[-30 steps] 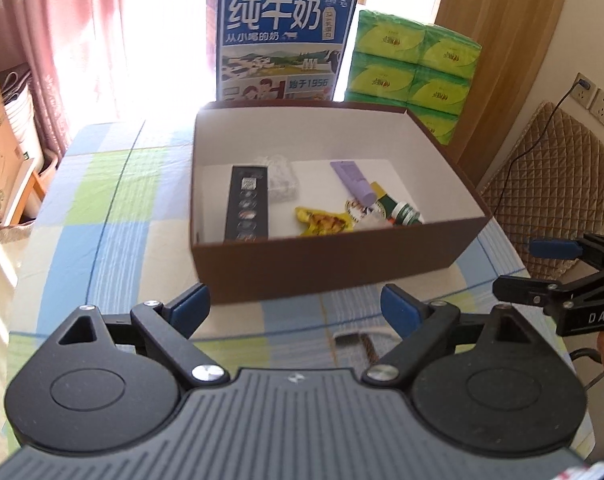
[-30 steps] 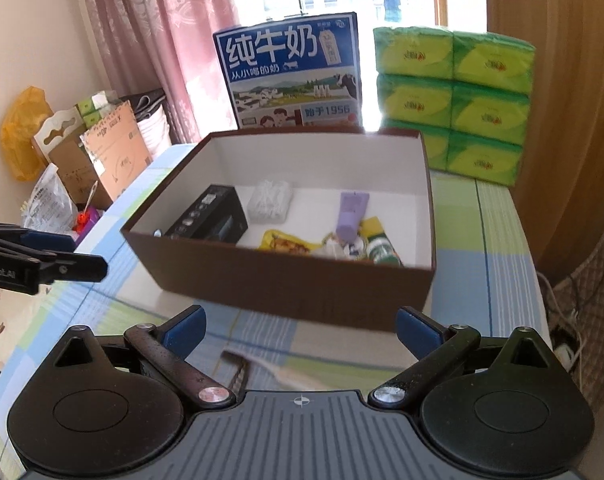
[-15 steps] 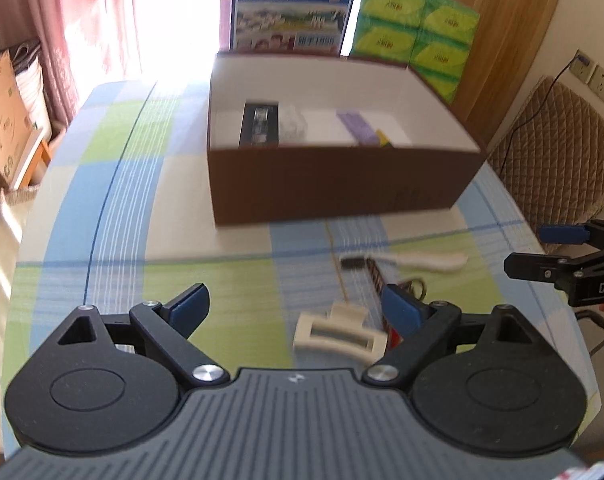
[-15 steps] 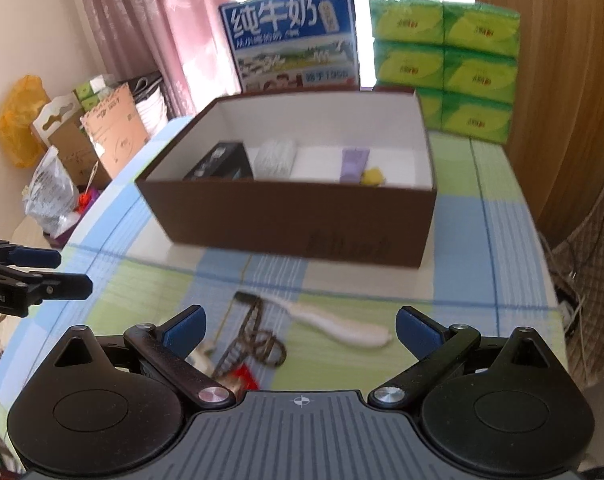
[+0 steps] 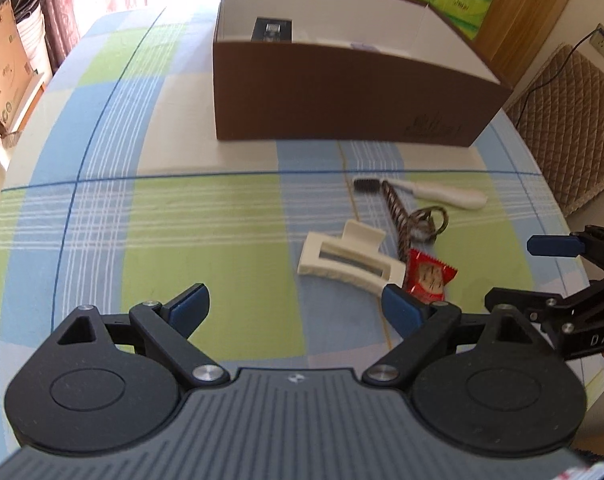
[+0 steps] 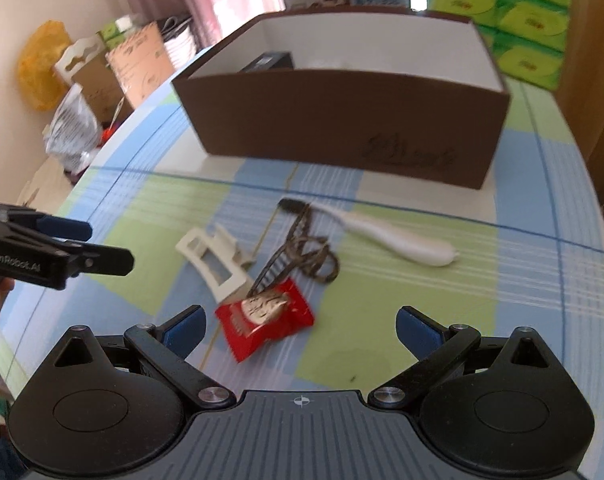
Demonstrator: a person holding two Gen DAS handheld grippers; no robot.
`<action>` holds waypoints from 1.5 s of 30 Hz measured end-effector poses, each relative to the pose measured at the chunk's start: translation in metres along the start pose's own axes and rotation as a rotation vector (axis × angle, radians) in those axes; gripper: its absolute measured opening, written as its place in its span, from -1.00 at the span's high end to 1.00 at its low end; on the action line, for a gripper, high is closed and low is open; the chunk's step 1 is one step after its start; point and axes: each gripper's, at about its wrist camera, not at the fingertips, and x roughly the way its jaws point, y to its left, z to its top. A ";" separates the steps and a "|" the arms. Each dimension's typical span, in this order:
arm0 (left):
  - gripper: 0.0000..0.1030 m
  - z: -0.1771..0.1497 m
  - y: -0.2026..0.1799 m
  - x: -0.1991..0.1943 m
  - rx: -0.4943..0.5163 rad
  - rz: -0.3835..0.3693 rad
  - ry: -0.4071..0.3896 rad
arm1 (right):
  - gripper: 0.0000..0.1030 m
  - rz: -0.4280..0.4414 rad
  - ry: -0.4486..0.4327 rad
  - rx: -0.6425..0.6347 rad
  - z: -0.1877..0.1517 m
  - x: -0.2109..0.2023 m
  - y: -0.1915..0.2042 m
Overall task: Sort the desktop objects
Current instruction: 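Withdraw both tools from the box toward the remaining table items, then grasp the red candy packet with the right tool while the left tool grasps the cream claw clip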
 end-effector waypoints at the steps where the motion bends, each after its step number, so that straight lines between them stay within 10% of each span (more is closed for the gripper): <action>1: -0.76 -0.001 0.001 0.002 -0.002 0.004 0.007 | -0.92 0.005 0.006 -0.006 -0.001 0.003 0.001; 22: -0.76 -0.003 0.014 0.034 -0.045 0.037 0.092 | -0.90 0.060 0.048 -0.239 -0.008 0.054 0.024; 35: -0.76 0.007 0.009 0.042 -0.016 0.027 0.105 | 0.00 0.056 0.061 -0.349 -0.012 0.076 0.023; 45: -0.79 0.019 -0.008 0.045 0.083 -0.073 0.091 | 0.06 -0.018 0.069 -0.249 -0.022 0.057 -0.011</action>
